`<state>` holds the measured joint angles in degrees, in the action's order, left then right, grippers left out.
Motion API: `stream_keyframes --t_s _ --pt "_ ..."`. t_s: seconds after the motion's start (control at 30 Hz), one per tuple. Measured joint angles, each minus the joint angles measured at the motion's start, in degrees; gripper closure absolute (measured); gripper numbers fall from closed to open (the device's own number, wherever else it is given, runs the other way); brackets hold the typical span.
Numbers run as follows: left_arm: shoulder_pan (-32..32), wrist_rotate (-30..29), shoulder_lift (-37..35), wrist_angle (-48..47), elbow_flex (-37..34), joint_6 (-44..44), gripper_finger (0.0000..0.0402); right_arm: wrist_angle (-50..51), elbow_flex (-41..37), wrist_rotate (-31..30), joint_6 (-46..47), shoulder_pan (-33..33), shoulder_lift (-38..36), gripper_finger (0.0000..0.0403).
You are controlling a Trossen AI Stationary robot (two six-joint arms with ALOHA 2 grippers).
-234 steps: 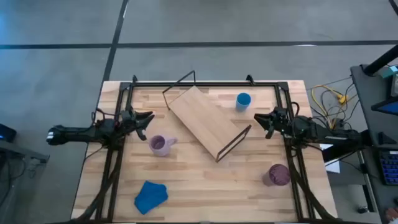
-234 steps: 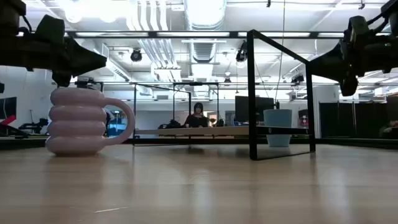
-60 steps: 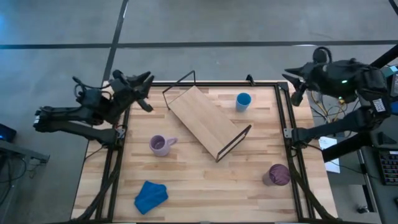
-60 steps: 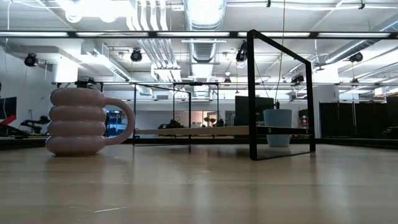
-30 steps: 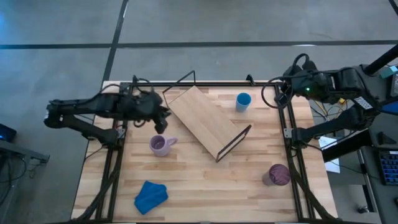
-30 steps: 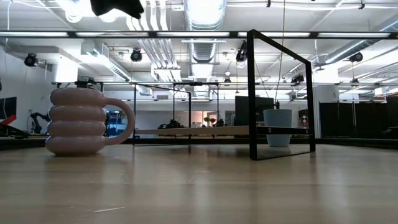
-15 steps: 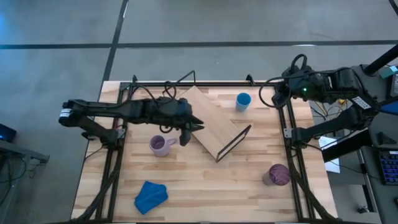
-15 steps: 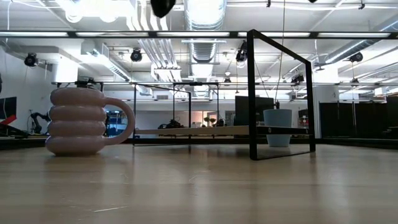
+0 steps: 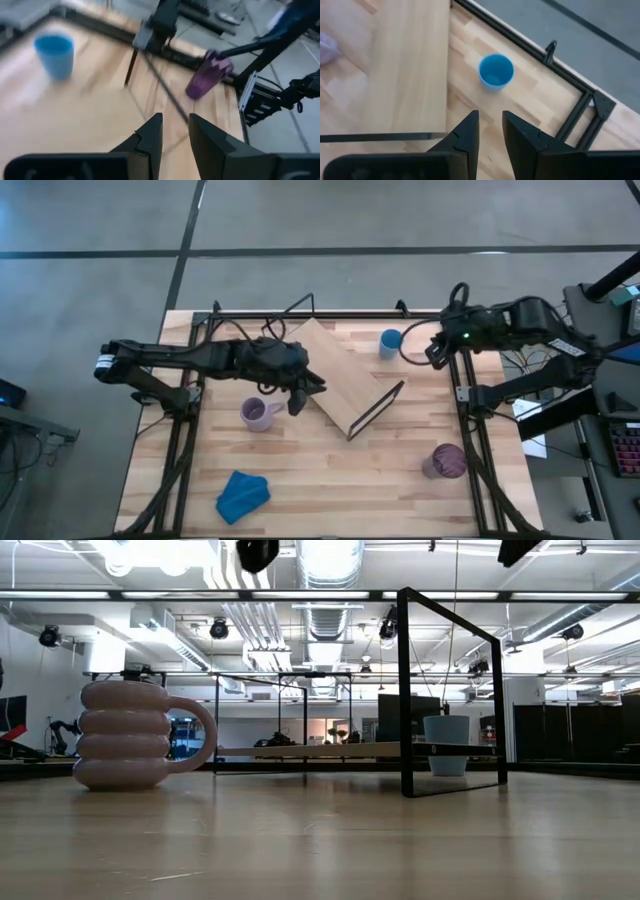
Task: Stack small to large cups/mugs on shelf
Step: Adjust the purple mug on the table
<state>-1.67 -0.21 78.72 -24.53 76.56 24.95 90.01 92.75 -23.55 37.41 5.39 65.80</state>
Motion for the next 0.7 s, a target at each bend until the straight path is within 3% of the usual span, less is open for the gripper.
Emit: stream_keyframes --t_s 0.33,0.7 --pt "-2.6 -0.1 0.0 -28.5 -0.2 21.1 0.0322 0.0 -8.4 0.1 -2.3 0.0 0.0 0.0323" --pt "-7.2 0.8 0.6 -41.7 -1.3 44.5 0.0322 -0.2 -15.6 0.1 0.1 0.0 -0.1 0.0323"
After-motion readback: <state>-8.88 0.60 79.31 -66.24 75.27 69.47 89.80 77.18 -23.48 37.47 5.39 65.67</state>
